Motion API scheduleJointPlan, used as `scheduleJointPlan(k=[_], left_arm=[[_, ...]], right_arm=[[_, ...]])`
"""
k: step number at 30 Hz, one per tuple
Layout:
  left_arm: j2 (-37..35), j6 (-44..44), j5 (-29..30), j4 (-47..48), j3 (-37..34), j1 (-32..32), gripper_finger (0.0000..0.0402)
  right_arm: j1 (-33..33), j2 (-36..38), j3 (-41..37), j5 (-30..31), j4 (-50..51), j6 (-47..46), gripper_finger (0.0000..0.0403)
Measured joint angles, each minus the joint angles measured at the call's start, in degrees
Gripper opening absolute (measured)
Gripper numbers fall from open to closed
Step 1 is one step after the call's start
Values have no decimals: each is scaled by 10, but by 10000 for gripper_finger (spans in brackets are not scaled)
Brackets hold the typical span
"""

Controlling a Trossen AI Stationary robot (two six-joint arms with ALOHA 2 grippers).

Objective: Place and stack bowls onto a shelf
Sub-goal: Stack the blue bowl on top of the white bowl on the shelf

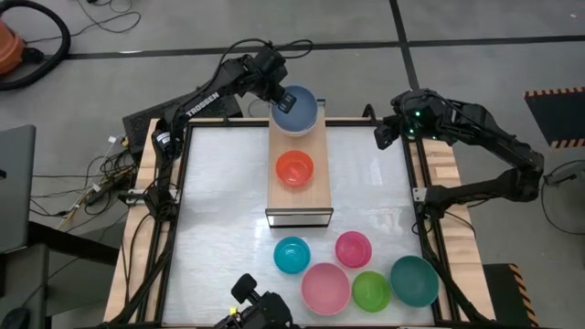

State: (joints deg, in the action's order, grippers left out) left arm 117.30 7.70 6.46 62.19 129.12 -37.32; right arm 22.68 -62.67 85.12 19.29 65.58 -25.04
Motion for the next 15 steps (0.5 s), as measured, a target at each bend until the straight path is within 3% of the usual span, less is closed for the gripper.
scheduleJointPlan(k=[15], left_arm=[[0,-6,-1,-7,17,0,178]], right_arm=[[0,-5,0,-1,-41,16,170]])
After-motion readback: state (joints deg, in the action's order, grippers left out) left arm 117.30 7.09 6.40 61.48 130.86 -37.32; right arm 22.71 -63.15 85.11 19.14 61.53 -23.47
